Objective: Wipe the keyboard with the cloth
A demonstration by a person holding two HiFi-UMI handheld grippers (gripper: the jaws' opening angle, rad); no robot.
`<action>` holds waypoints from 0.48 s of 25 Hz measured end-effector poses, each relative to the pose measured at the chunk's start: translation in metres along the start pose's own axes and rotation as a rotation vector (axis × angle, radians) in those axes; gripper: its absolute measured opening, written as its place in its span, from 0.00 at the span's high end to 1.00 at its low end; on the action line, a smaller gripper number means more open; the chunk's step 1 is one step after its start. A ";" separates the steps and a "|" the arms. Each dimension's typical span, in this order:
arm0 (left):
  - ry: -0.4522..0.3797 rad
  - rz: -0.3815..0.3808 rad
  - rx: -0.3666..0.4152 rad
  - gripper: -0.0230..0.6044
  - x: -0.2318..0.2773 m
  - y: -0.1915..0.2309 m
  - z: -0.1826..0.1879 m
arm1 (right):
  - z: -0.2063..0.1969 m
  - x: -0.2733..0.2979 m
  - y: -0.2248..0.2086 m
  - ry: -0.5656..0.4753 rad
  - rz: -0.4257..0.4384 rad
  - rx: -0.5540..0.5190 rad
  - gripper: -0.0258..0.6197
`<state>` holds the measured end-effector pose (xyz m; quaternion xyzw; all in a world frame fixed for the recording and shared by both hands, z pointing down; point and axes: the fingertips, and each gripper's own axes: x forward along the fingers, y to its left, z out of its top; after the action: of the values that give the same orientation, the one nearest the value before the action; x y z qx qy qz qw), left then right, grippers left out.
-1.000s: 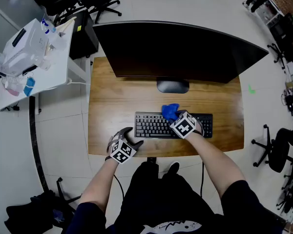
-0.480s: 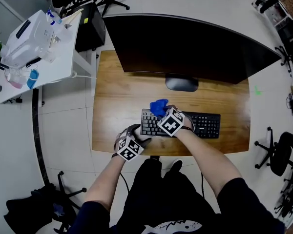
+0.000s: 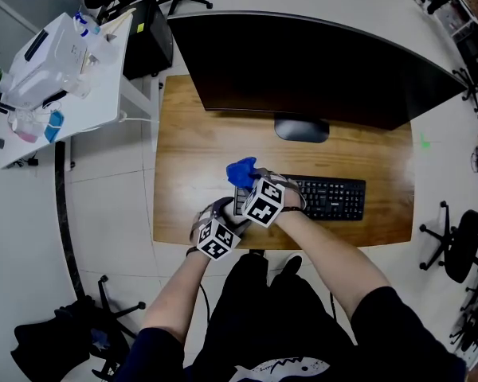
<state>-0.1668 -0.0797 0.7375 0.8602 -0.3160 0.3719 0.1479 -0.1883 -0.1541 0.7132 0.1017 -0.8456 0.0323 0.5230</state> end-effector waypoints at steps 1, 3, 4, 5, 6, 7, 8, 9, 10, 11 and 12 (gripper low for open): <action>-0.001 0.002 0.000 0.43 0.000 0.000 0.000 | -0.002 -0.001 0.006 -0.001 0.004 -0.023 0.75; 0.000 0.005 -0.002 0.43 0.000 0.000 -0.001 | -0.007 -0.001 0.020 -0.005 0.007 -0.071 0.76; 0.002 0.006 -0.003 0.43 0.000 0.000 -0.001 | -0.010 -0.001 0.027 -0.009 0.006 -0.089 0.76; 0.004 0.007 -0.004 0.43 0.000 0.000 -0.001 | -0.013 -0.002 0.033 -0.015 0.006 -0.097 0.76; 0.005 0.007 -0.004 0.43 0.000 0.000 -0.001 | -0.015 -0.003 0.039 -0.021 0.008 -0.097 0.76; 0.005 0.007 -0.004 0.43 0.000 0.000 -0.001 | -0.016 -0.005 0.044 -0.027 0.013 -0.093 0.76; 0.005 0.007 -0.004 0.43 -0.001 0.000 0.000 | -0.018 -0.007 0.049 -0.031 0.023 -0.092 0.76; 0.005 0.006 -0.004 0.43 -0.001 0.000 -0.001 | -0.020 -0.009 0.056 -0.032 0.036 -0.100 0.76; 0.006 0.006 -0.003 0.43 -0.001 0.000 -0.001 | -0.022 -0.010 0.063 -0.032 0.049 -0.114 0.76; 0.008 0.006 -0.002 0.43 -0.001 0.000 -0.001 | -0.025 -0.010 0.069 -0.032 0.058 -0.129 0.76; 0.009 0.006 -0.001 0.43 0.000 0.001 -0.001 | -0.028 -0.010 0.074 -0.032 0.065 -0.139 0.76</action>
<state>-0.1678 -0.0796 0.7379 0.8575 -0.3180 0.3759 0.1488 -0.1752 -0.0758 0.7209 0.0383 -0.8568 -0.0113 0.5141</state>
